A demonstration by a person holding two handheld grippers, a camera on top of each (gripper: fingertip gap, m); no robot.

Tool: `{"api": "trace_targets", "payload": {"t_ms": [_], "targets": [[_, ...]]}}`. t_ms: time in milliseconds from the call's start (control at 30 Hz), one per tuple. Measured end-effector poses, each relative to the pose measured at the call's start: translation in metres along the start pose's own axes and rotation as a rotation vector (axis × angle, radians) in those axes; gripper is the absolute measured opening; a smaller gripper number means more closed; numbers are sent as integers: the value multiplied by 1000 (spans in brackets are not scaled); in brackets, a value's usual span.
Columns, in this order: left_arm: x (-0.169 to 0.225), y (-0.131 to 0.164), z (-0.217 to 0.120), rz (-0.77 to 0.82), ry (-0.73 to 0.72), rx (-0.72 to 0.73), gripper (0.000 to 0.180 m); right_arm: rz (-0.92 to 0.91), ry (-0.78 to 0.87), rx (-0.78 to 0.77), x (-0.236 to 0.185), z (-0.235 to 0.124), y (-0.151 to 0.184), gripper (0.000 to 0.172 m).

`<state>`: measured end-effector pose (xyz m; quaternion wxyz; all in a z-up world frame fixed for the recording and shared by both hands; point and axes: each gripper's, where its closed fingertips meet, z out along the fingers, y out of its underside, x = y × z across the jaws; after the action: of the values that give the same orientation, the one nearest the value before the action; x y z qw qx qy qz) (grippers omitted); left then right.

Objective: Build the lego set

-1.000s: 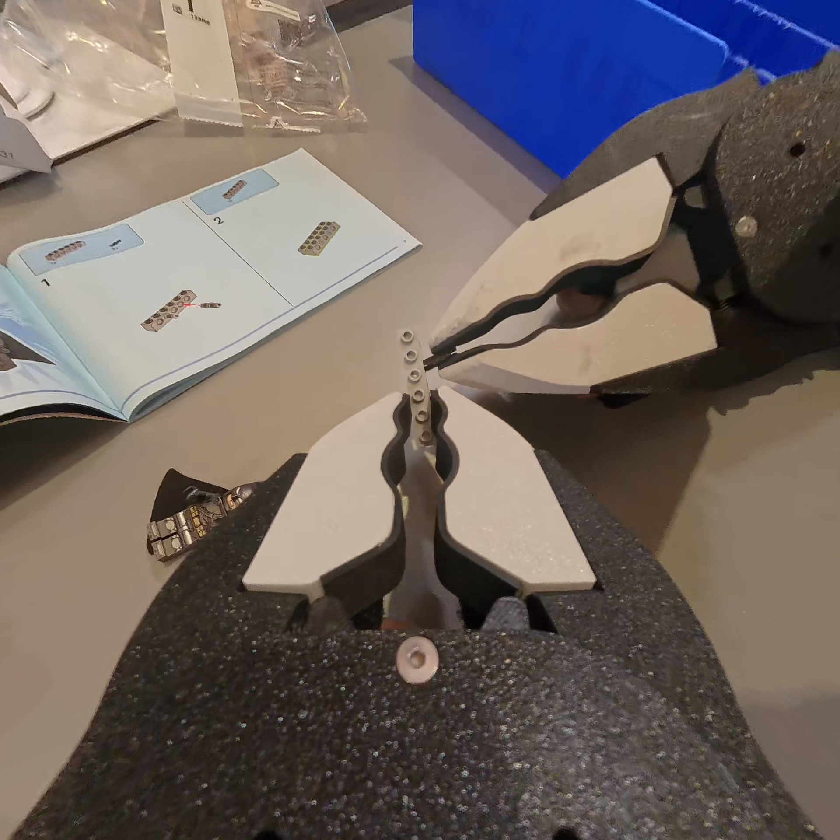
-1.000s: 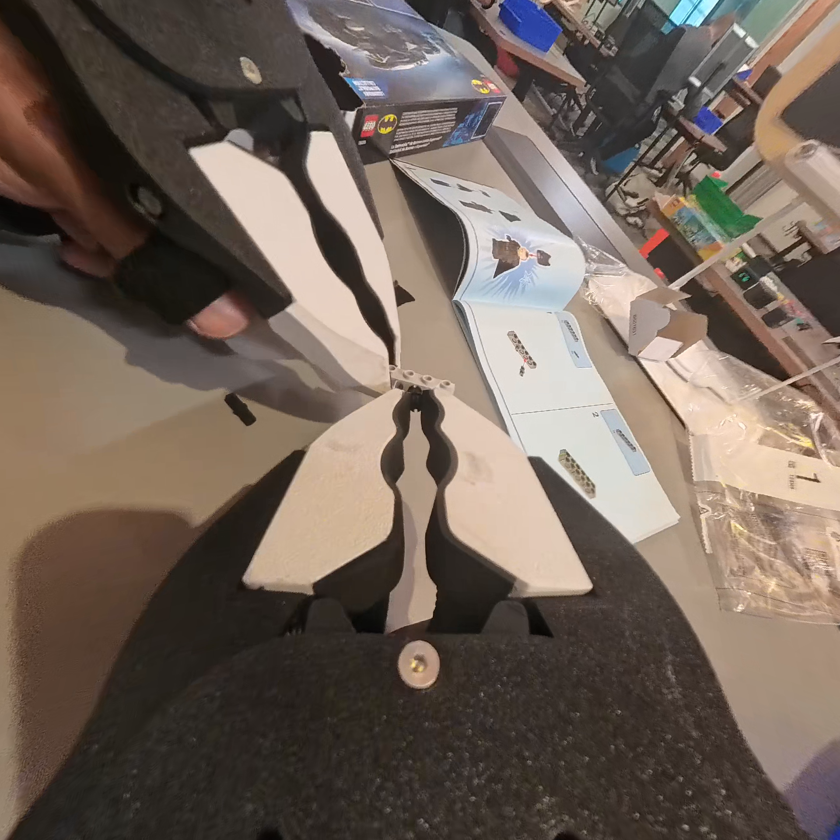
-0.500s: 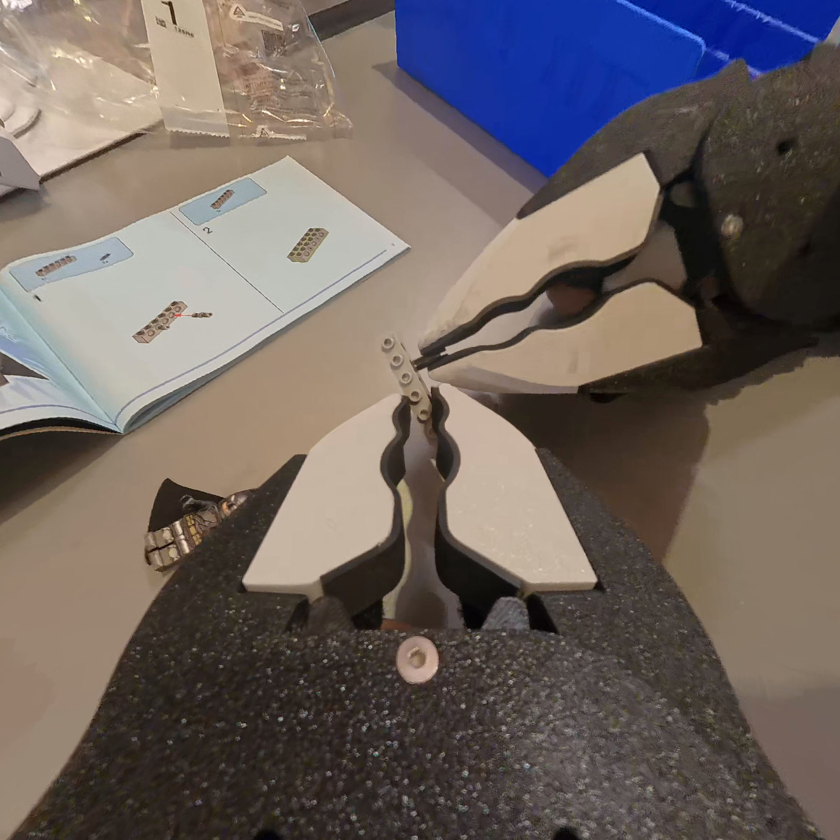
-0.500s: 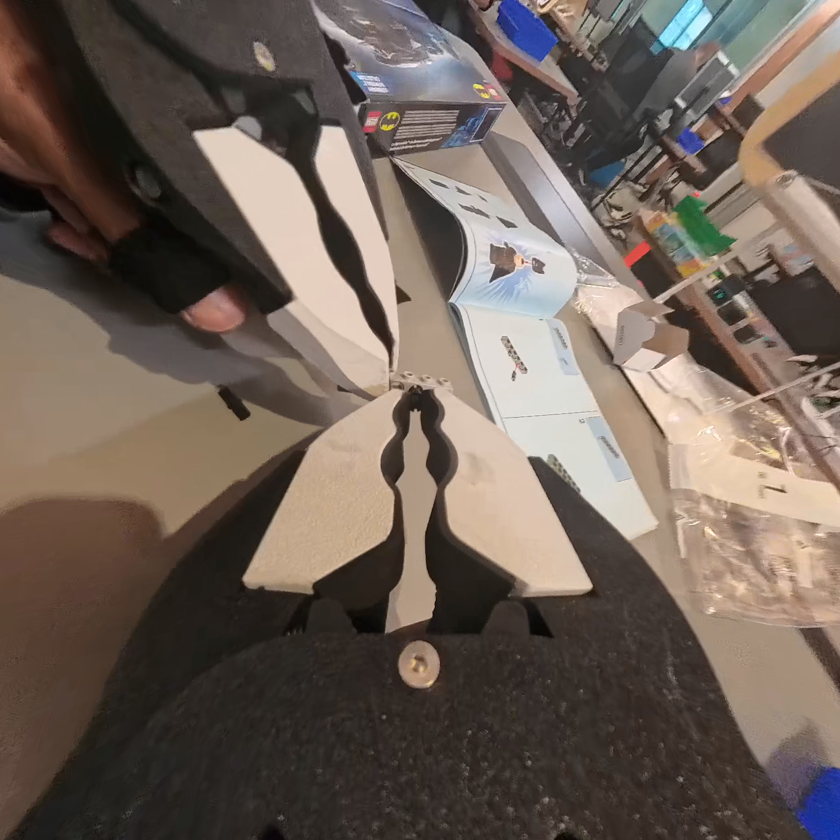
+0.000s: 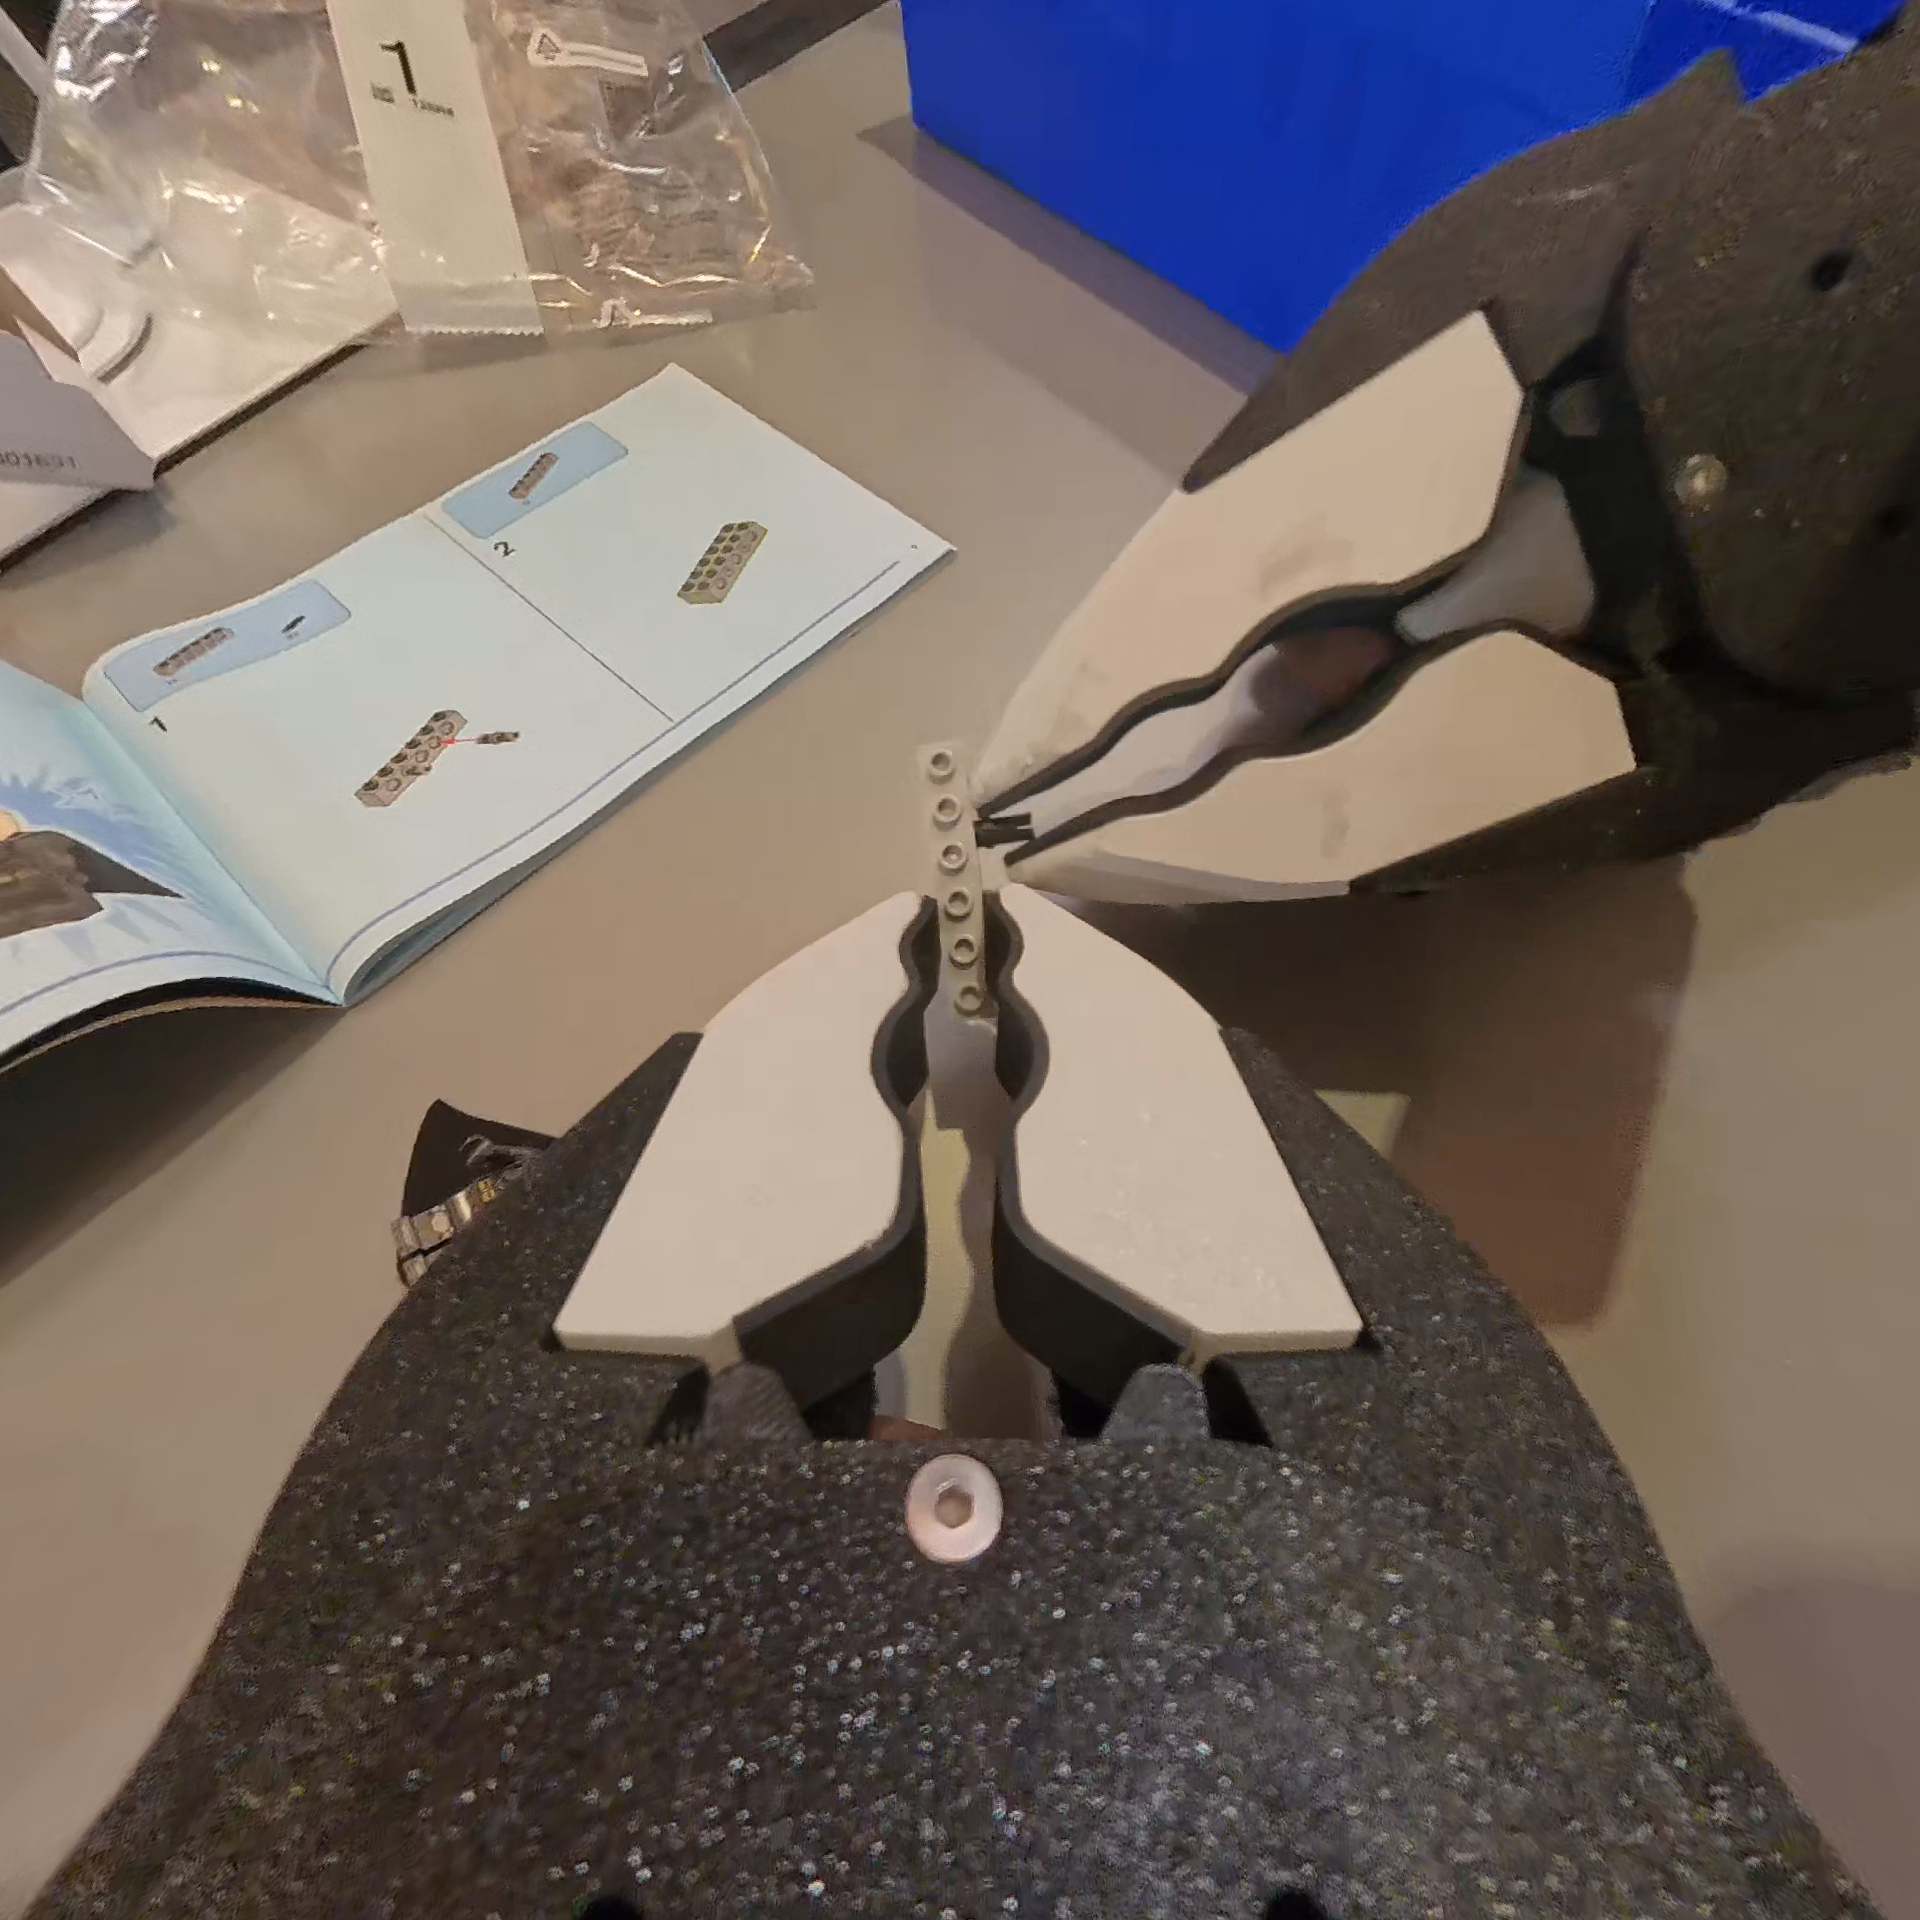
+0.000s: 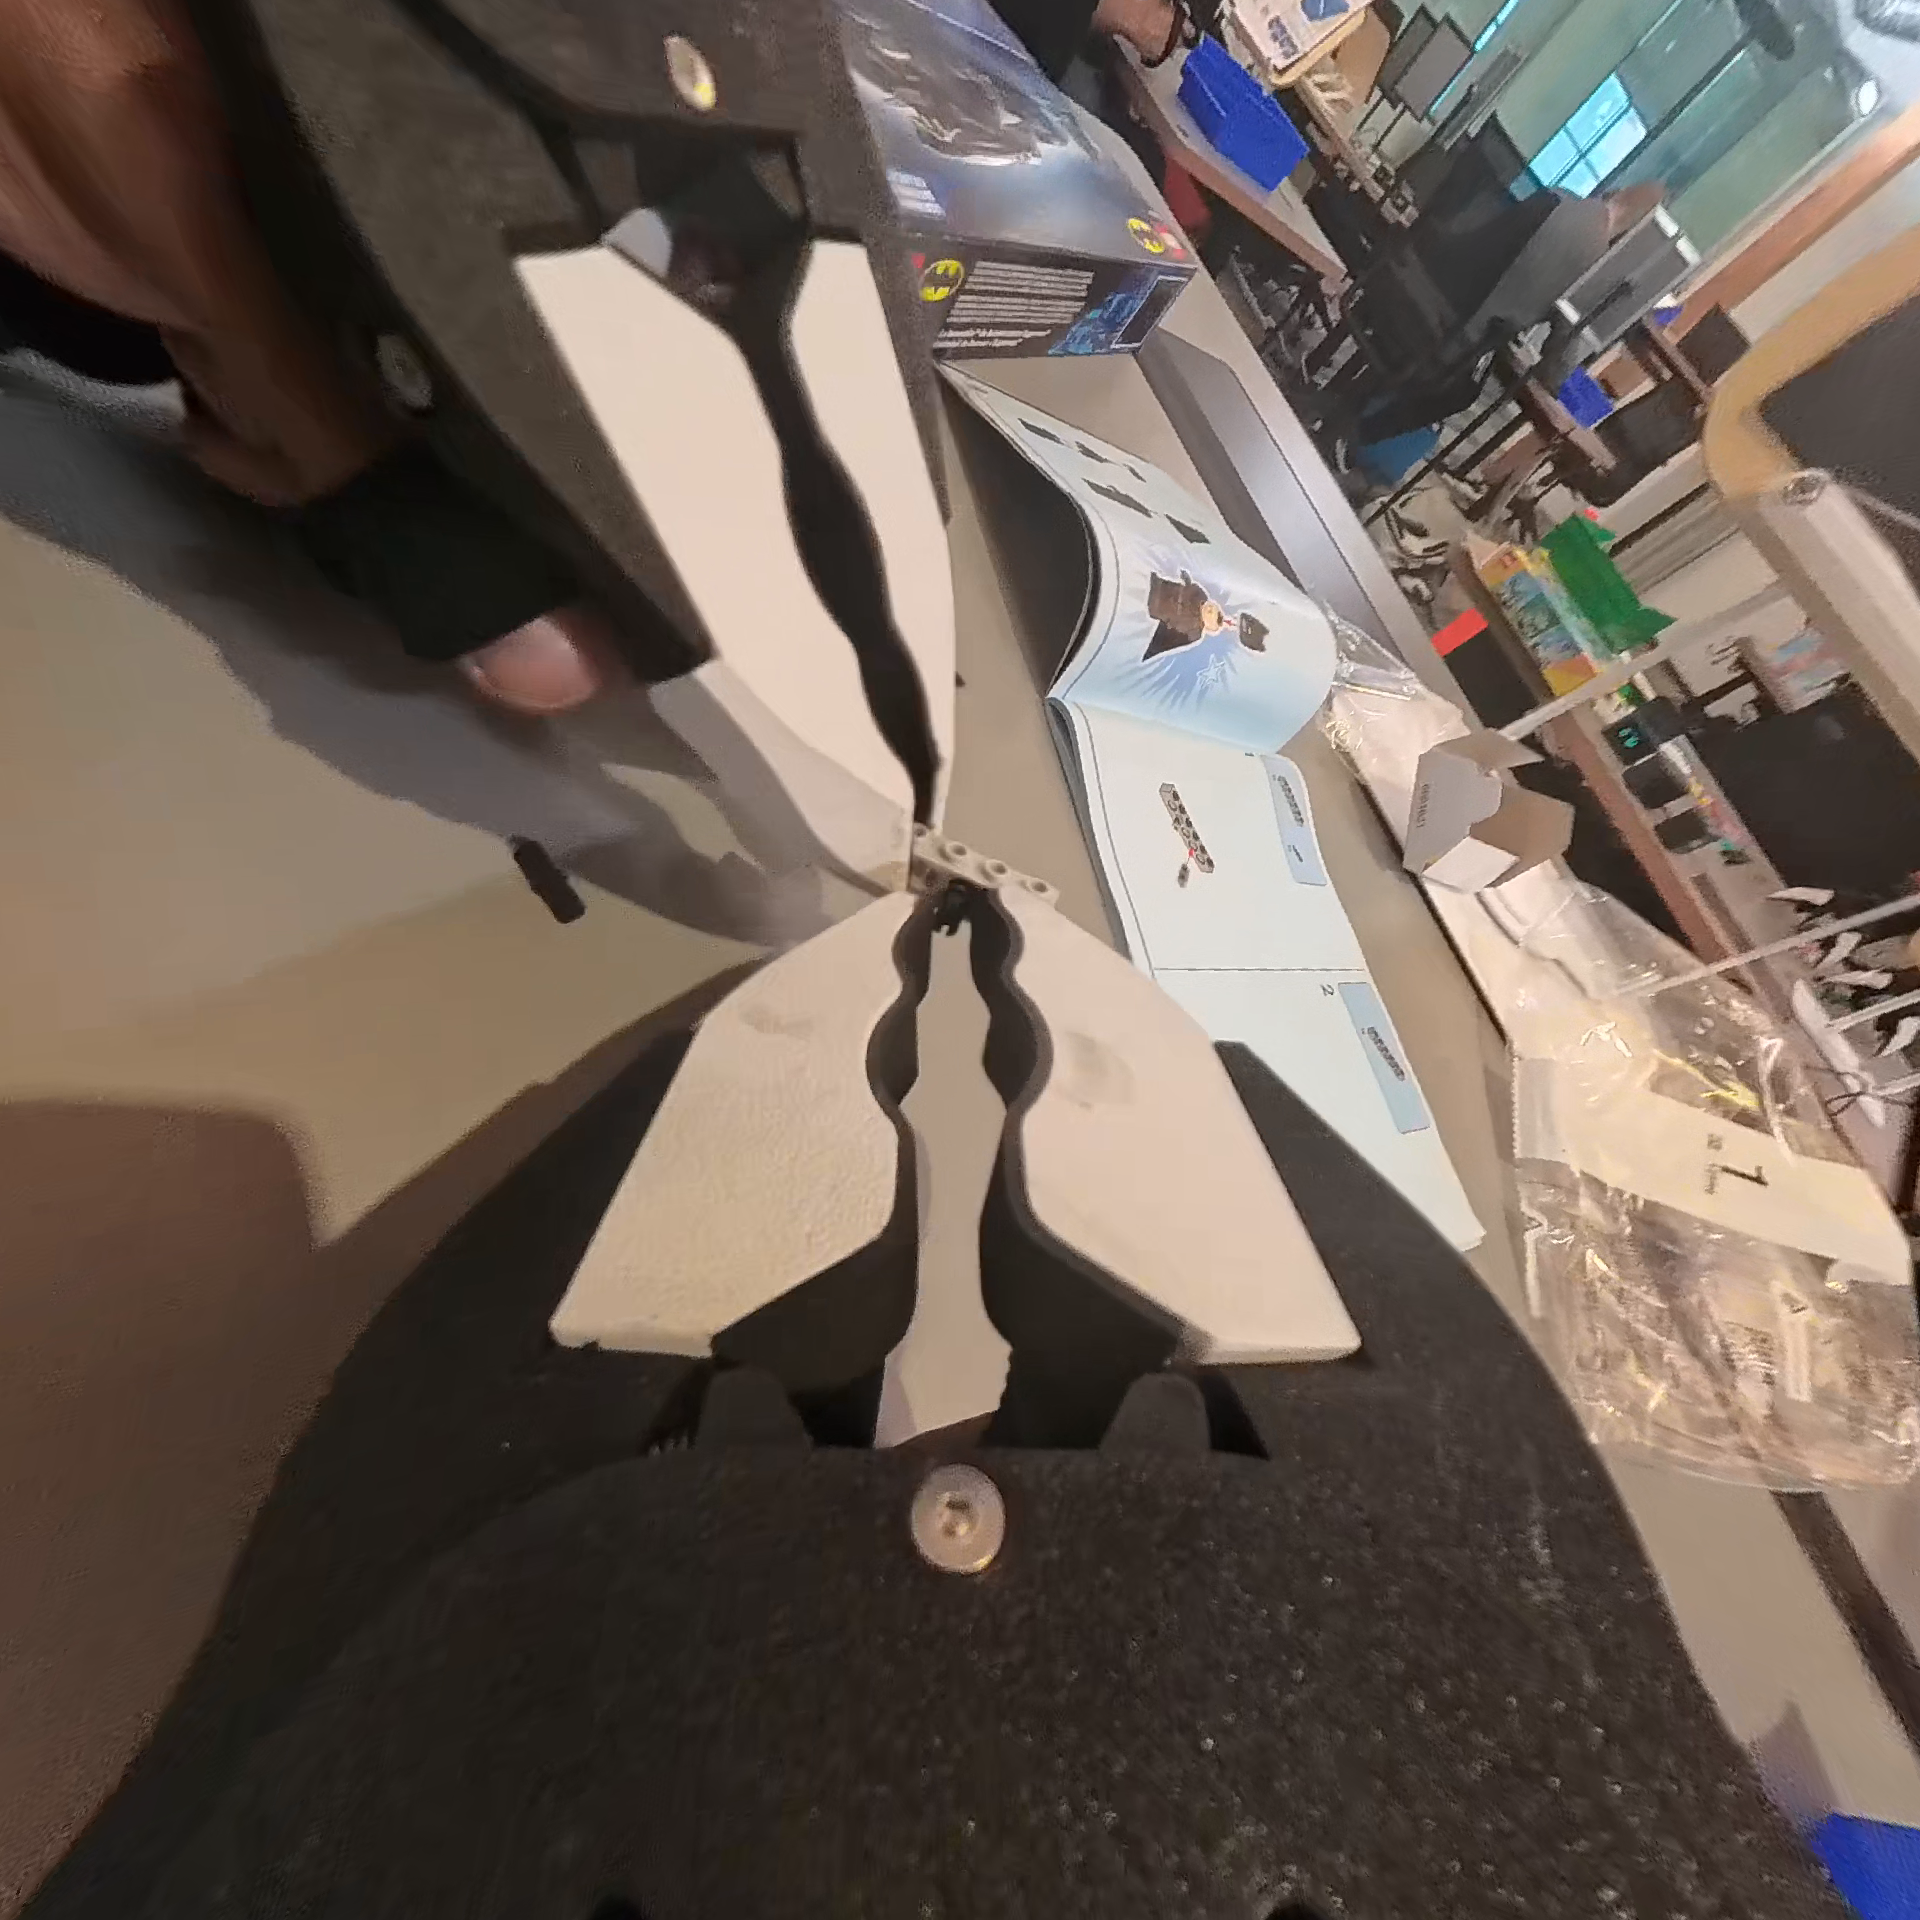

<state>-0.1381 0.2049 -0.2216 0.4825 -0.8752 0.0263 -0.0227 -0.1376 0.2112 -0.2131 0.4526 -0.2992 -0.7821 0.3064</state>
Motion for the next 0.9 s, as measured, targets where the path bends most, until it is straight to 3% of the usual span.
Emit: {"api": "trace_targets", "payload": {"t_ms": [333, 900], "targets": [[-11, -2, -4, -24, -65, 14, 8, -51, 60, 14, 2, -1, -4, 9], [-6, -2, -1, -92, -12, 28, 8, -48, 88, 10, 4, 0, -4, 5]]}}
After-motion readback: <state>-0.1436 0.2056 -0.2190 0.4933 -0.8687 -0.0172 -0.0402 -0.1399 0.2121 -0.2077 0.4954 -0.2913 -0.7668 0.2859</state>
